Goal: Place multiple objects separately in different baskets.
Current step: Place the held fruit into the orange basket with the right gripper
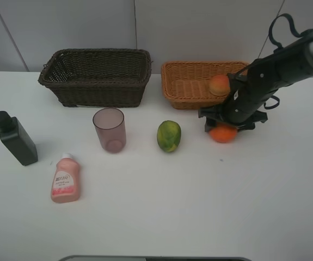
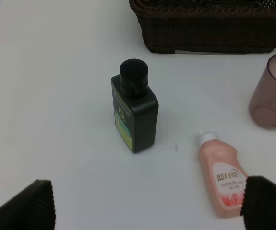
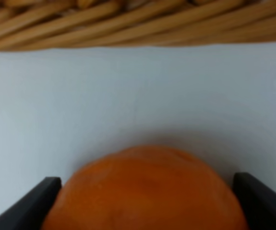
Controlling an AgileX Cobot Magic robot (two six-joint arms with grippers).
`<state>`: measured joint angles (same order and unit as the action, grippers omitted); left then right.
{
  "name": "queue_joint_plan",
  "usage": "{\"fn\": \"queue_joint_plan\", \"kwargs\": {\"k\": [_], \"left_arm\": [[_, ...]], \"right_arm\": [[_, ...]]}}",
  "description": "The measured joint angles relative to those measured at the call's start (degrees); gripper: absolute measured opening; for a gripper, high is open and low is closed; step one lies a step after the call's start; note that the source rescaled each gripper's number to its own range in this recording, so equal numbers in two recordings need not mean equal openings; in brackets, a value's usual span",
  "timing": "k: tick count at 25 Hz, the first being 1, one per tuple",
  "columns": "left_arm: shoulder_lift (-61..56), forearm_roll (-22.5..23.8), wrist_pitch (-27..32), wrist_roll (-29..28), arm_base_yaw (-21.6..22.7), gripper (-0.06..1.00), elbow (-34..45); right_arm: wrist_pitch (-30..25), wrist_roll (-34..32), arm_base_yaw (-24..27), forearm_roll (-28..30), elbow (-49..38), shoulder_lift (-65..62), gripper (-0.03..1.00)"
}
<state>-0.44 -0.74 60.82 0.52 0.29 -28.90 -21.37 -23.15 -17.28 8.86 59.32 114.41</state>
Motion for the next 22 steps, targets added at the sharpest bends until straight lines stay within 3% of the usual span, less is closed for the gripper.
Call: {"fn": "queue_joint_plan", "kwargs": {"k": [18, 22], "left_arm": [[0.0, 0.0, 0.0, 0.0, 0.0, 1.00, 0.0], [0.0, 0.0, 0.0, 0.0, 0.0, 1.00, 0.0]], "right_arm": [[-0.4, 0.0, 0.0, 0.0, 0.1, -0.1, 0.34], [-6.5, 2.5, 0.0, 0.0, 0.0, -2.0, 0.34]]}}
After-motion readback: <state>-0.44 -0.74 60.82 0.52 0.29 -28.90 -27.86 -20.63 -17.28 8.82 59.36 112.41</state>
